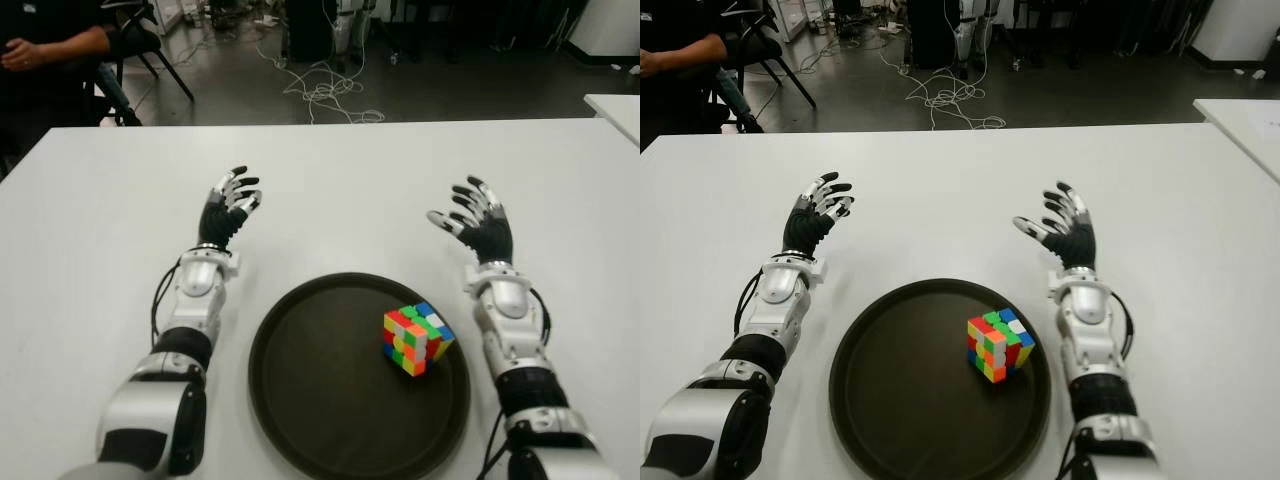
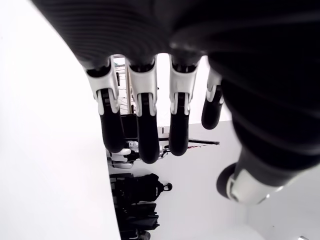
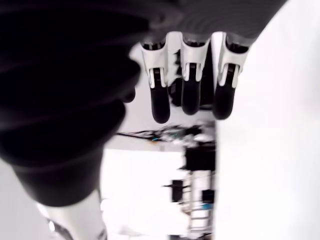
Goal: Pick up the Rubik's Cube and put it in the plate
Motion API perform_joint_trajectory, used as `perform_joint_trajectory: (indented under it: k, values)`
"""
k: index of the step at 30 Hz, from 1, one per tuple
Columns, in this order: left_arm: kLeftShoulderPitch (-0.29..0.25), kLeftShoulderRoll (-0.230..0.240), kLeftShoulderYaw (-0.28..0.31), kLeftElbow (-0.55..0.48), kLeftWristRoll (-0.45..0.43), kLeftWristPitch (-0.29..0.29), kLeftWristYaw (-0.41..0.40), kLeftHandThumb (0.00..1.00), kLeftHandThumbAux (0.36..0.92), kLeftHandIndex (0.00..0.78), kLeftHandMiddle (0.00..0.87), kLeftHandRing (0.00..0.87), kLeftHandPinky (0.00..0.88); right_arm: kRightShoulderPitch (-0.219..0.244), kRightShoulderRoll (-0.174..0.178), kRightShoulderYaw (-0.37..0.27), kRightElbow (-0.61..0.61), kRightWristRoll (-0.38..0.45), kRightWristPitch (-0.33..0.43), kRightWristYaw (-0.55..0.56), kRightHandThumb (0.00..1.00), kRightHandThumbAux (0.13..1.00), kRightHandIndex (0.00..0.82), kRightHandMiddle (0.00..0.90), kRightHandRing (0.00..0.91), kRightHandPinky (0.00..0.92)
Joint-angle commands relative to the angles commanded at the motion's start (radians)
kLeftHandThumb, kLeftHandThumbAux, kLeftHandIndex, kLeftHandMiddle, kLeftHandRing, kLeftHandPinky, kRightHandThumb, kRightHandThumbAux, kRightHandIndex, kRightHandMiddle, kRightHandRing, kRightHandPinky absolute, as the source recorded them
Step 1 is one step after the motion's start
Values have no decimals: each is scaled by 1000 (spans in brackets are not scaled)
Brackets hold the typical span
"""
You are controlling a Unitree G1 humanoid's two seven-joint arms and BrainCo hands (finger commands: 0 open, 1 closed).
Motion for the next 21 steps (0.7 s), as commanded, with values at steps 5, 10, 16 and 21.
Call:
perform_joint_trajectory:
  k: [5,10,16,21]
  values:
    - [11,-2,-9,-4,11,-16,2,282,681,177,264,277,295,30,8,16,-35,-25,7,-8,0,861,155,232,229,236]
    - [31,-8,-21,-22,19,-35,-1,277,688,170,254,270,284,59,8,36,-63,-60,14,-15,0,854,148,226,213,207]
    - [46,-8,-27,-39,24,-55,-3,260,695,172,242,250,229,70,9,46,-69,-90,-4,-28,0,834,137,212,193,171]
    - [63,-11,-31,-58,34,-100,16,249,696,173,226,220,170,63,-6,44,-28,-113,-65,-39,0,828,131,206,176,146]
